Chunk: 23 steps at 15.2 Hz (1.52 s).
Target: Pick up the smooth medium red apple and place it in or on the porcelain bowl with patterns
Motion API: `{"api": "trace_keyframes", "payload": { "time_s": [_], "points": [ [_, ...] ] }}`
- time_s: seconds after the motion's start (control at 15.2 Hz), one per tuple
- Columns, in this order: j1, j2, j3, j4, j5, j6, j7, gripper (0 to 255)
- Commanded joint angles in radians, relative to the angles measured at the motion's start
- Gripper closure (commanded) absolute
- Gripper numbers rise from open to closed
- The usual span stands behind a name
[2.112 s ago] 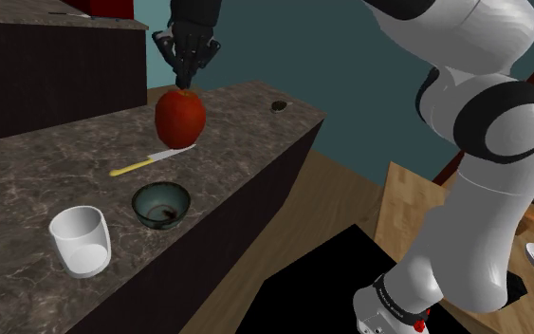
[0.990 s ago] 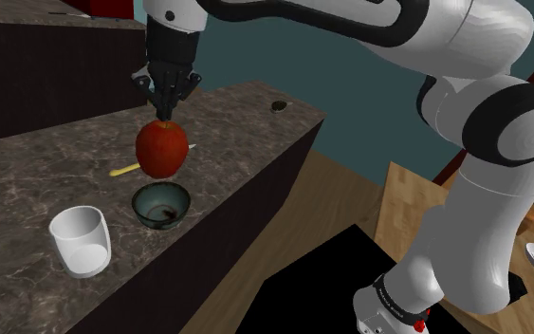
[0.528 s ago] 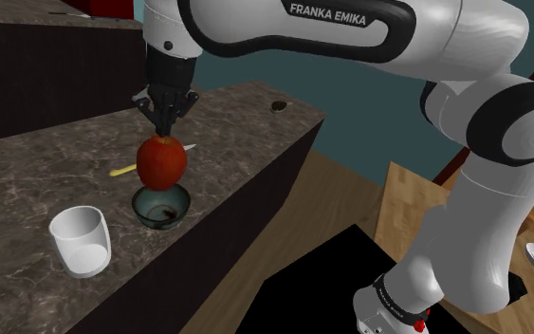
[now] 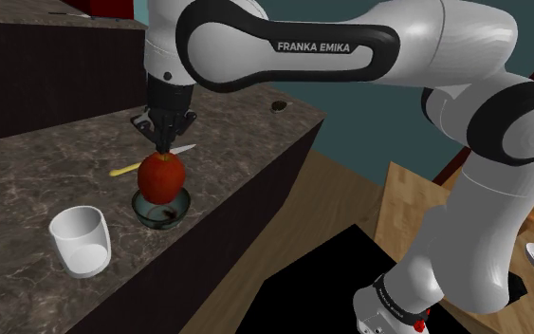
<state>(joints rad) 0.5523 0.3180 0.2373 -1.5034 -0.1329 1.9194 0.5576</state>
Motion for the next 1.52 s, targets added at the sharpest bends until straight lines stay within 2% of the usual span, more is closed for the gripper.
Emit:
{"api": "trace_keyframes", "payload": {
  "time_s": [0.0, 0.46, 0.53, 0.86, 1.12, 1.45],
  "points": [
    [-0.001, -0.001, 0.0, -0.02, -0.001, 0.02, 0.002, 255],
    [-0.001, -0.001, 0.0, -0.02, -0.001, 0.02, 0.002, 255],
    [-0.001, -0.001, 0.0, -0.02, -0.001, 0.02, 0.002, 0],
    [-0.001, -0.001, 0.0, -0.02, -0.001, 0.02, 0.002, 0],
    [0.004, -0.02, 0.004, 0.079, 0.006, -0.098, -0.004, 0],
    [0.004, -0.02, 0.004, 0.079, 0.006, -0.098, -0.004, 0]
  ]
}}
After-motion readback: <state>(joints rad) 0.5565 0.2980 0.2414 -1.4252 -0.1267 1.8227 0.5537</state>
